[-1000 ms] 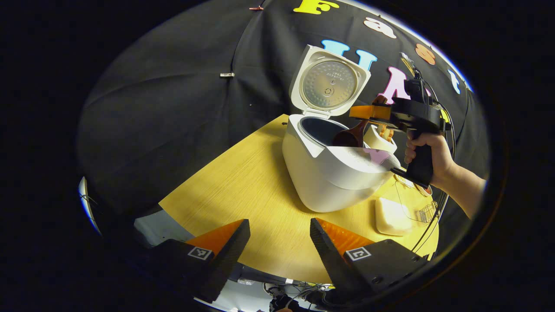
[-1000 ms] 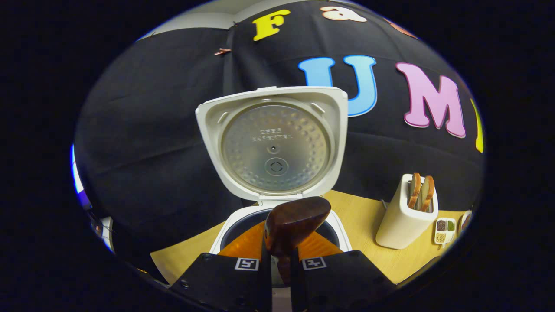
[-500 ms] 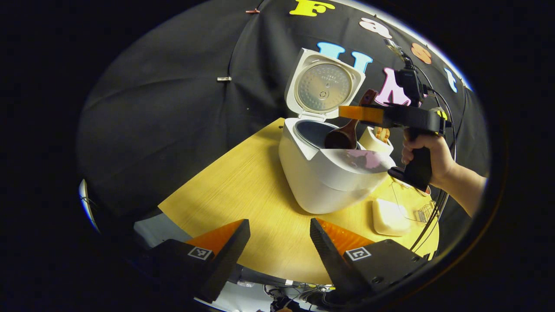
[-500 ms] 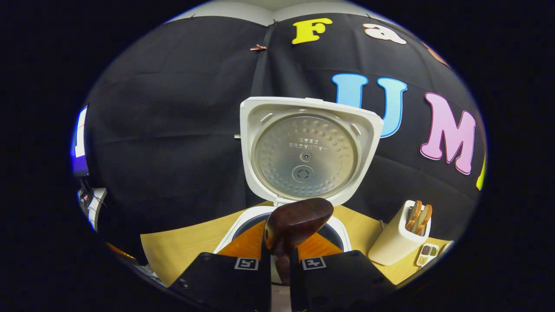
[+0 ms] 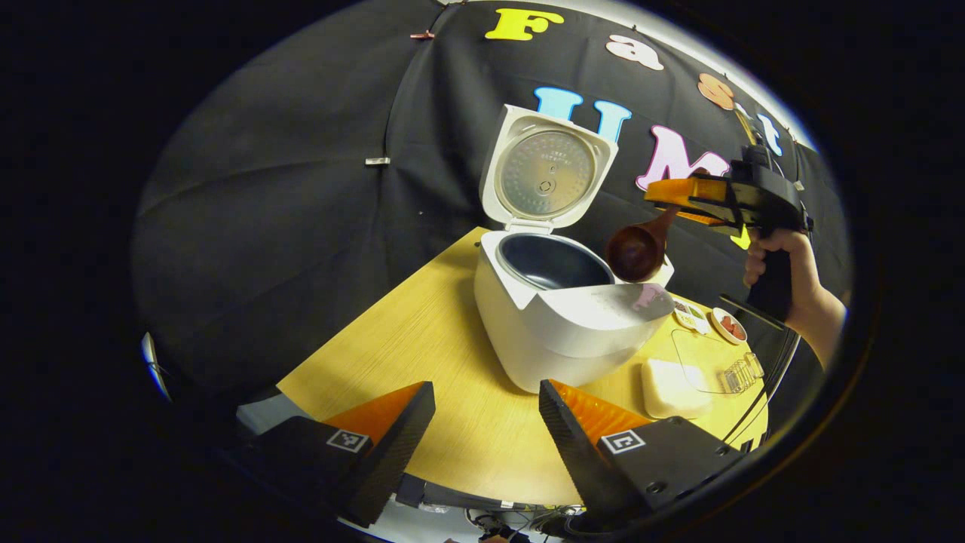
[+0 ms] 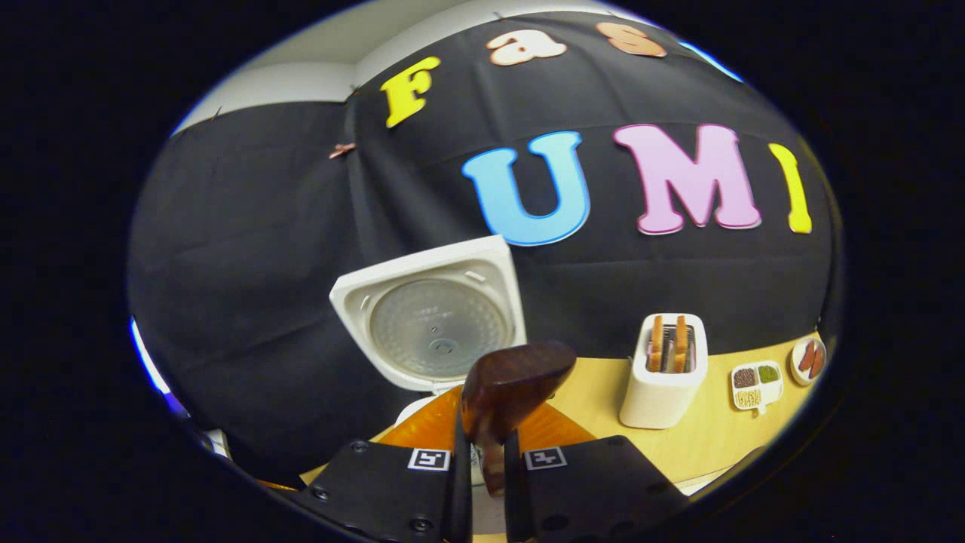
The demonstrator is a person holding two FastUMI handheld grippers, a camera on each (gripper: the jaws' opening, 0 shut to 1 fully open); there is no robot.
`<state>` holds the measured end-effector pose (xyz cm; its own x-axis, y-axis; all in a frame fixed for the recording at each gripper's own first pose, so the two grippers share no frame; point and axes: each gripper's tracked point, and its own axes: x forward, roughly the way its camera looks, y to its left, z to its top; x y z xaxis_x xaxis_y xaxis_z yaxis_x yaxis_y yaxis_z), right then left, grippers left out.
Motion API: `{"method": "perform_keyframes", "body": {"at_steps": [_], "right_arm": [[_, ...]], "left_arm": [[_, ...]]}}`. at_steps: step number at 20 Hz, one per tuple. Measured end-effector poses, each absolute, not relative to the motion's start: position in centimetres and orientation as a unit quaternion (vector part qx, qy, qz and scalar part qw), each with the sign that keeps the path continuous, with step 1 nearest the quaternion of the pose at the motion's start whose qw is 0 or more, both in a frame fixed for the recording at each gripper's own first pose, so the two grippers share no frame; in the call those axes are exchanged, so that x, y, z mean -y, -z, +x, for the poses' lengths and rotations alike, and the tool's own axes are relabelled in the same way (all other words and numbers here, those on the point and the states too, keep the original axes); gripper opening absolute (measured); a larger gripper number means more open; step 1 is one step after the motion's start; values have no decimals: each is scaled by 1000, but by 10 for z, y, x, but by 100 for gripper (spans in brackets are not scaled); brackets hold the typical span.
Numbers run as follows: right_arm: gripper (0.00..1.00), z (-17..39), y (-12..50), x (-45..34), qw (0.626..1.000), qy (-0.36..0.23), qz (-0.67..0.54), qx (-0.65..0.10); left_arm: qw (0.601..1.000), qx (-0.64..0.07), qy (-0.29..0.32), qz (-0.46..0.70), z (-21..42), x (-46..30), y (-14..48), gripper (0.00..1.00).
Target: Close the left gripper, press the button to open the rice cooker; take a wooden spoon from the chopstick holder with the right hand, scoop a spoonful of rice and pour it into the rice cooker, then put the wooden spoon back into the chopstick holder.
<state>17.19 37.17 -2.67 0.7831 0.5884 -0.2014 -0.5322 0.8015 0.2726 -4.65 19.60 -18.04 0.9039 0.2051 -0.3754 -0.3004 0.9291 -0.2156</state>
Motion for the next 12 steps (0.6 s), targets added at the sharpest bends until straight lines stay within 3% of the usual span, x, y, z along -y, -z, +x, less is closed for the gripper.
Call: {"method": "perform_keyframes", "body": {"at_steps": [12], "right_arm": [[20, 189, -29, -91, 966, -116, 201, -111]], "left_arm": [[977, -176, -61, -102, -11, -99, 153, 96]]}}
